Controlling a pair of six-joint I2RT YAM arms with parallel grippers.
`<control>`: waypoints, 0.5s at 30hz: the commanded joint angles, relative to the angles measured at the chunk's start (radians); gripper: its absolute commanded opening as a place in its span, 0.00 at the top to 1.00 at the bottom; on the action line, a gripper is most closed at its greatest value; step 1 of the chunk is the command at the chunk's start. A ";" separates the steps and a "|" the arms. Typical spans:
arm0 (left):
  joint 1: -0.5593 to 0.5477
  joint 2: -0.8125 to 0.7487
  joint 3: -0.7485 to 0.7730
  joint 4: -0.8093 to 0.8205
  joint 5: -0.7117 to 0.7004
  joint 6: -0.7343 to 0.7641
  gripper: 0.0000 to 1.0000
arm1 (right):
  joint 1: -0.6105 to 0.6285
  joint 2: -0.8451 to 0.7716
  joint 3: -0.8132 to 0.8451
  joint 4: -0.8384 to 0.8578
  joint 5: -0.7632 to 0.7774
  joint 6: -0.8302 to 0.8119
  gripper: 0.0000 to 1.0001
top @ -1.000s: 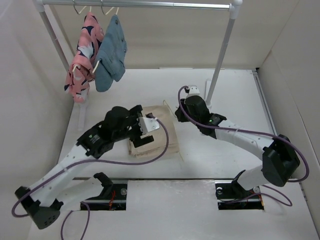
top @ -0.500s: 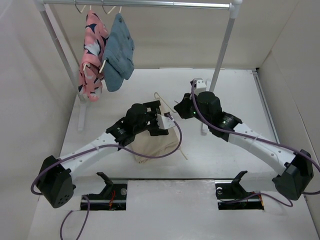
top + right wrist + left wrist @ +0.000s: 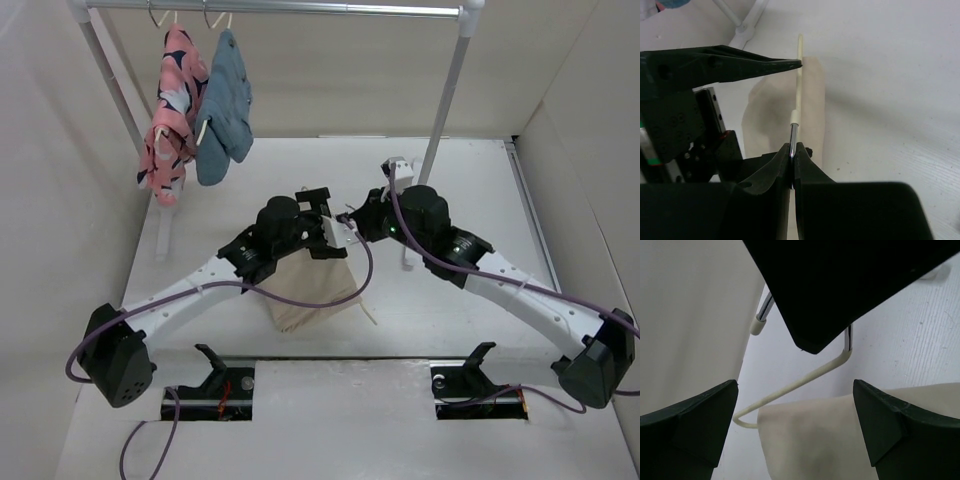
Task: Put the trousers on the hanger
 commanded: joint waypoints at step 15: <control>-0.003 0.047 0.075 0.043 0.024 0.051 1.00 | 0.023 -0.086 0.047 0.056 -0.069 -0.041 1.00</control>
